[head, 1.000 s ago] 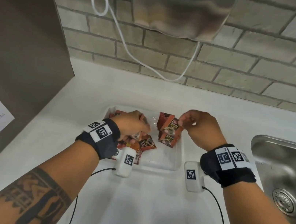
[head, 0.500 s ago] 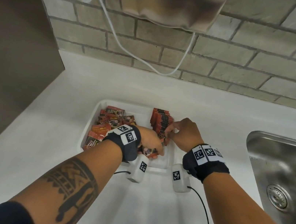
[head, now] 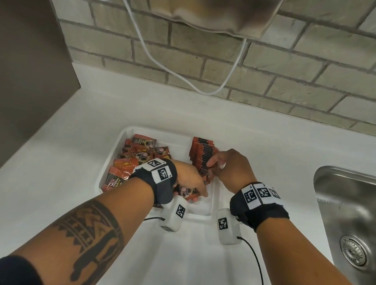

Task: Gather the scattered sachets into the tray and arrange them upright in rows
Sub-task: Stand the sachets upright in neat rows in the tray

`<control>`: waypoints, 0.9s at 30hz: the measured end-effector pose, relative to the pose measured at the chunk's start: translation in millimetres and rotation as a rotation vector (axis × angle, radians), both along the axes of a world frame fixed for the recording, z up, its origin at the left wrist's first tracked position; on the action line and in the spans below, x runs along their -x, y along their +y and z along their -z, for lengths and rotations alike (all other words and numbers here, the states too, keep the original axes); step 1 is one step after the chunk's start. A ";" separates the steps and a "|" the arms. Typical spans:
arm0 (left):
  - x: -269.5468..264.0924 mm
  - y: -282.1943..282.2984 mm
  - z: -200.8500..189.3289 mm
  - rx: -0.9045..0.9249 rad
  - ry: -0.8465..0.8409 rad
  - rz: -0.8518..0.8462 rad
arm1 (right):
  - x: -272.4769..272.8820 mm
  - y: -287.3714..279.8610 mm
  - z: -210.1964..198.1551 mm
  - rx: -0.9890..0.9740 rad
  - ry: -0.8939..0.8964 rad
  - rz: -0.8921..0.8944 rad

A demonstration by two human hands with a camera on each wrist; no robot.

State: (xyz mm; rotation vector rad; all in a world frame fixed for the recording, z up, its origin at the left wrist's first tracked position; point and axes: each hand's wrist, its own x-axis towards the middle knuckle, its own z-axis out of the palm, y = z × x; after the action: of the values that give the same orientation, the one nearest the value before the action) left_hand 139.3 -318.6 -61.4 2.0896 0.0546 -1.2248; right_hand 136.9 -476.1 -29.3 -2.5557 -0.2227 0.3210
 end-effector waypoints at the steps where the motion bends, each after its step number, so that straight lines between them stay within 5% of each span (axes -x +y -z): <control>1: -0.2 0.4 1.0 0.002 0.008 0.003 | 0.6 0.1 -0.2 0.001 -0.001 -0.001; 15: 5.0 11.5 -5.5 0.069 -0.019 0.034 | 4.8 -3.6 -5.0 -0.082 -0.082 0.038; 19: 10.7 24.8 -15.9 0.202 -0.054 -0.101 | 8.3 -9.9 -7.4 -0.187 -0.109 0.049; 27: 20.7 37.5 -25.9 0.548 -0.076 -0.233 | 17.0 -7.9 -17.0 -0.415 0.153 0.001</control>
State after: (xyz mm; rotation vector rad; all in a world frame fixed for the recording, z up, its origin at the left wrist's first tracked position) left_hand 118.6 -281.1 -35.5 1.5982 -0.0651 -0.8944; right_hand 119.9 -484.0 -12.3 -2.1125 -0.2062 0.4203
